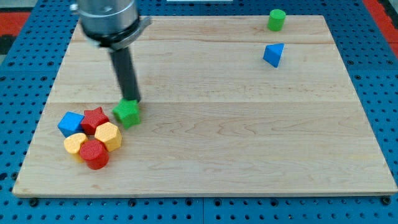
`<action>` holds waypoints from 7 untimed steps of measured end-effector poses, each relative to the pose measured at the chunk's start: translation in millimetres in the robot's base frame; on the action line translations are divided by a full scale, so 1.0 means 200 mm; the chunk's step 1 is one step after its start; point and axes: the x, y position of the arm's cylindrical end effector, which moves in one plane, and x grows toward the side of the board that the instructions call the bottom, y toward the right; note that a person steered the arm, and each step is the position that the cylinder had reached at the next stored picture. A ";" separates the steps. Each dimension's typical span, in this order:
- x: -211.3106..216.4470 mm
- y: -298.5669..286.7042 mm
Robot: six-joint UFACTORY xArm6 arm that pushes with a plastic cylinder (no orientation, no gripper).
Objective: Place the blue triangle to the middle of the board
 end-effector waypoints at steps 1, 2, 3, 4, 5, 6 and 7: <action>0.07 -0.17; -0.10 0.34; -0.17 1.05; -0.33 1.78; -0.65 2.07; -0.68 1.53; -0.61 0.97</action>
